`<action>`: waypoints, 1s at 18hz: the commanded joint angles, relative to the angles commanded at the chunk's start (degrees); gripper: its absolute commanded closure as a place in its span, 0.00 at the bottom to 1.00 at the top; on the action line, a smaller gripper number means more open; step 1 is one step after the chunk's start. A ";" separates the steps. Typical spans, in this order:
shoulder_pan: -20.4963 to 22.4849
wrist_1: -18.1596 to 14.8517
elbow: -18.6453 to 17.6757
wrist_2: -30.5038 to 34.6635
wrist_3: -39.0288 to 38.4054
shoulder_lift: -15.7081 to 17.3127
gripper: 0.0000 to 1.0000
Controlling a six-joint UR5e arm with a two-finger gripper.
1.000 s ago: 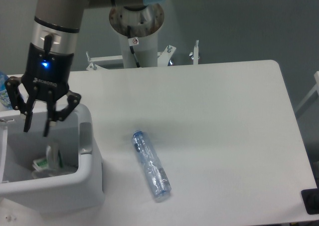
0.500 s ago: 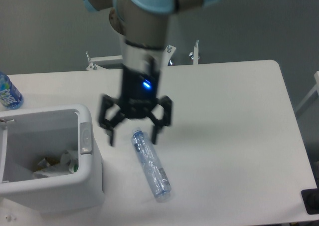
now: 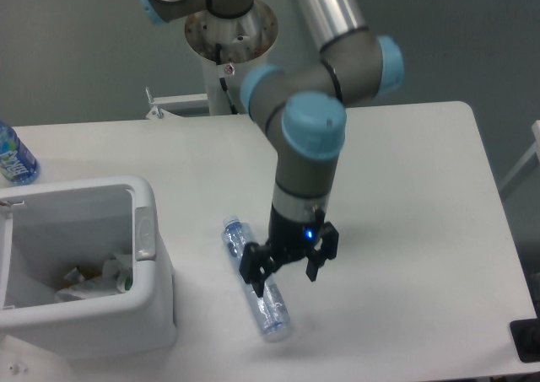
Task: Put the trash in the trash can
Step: 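Move the gripper to the clear plastic bottle and grasp it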
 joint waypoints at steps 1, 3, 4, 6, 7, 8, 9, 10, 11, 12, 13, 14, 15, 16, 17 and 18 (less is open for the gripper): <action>-0.35 -0.09 0.18 1.22 0.35 -1.32 0.00; -2.28 0.09 0.35 3.33 0.79 -2.73 0.00; -2.64 0.09 0.44 3.52 1.40 -2.91 0.00; -2.82 0.00 0.97 3.69 1.58 -3.96 0.00; -2.99 0.09 1.14 3.96 1.58 -4.23 0.00; -3.60 0.18 1.15 4.39 1.58 -4.58 0.00; -3.96 0.35 1.15 5.09 1.58 -5.19 0.00; -4.05 0.35 1.32 5.80 1.58 -5.98 0.00; -4.05 0.35 1.76 6.41 1.58 -6.69 0.00; -4.31 0.35 2.02 6.51 1.67 -6.95 0.00; -4.48 0.35 2.02 6.59 1.59 -7.22 0.00; -4.57 0.44 2.11 6.77 1.58 -7.57 0.00; -4.57 0.44 2.20 7.21 1.58 -7.57 0.00; -4.57 0.44 2.29 7.30 1.58 -7.66 0.00; -4.57 0.44 2.29 7.30 1.58 -7.75 0.00; -4.57 0.44 2.29 7.38 1.58 -7.66 0.01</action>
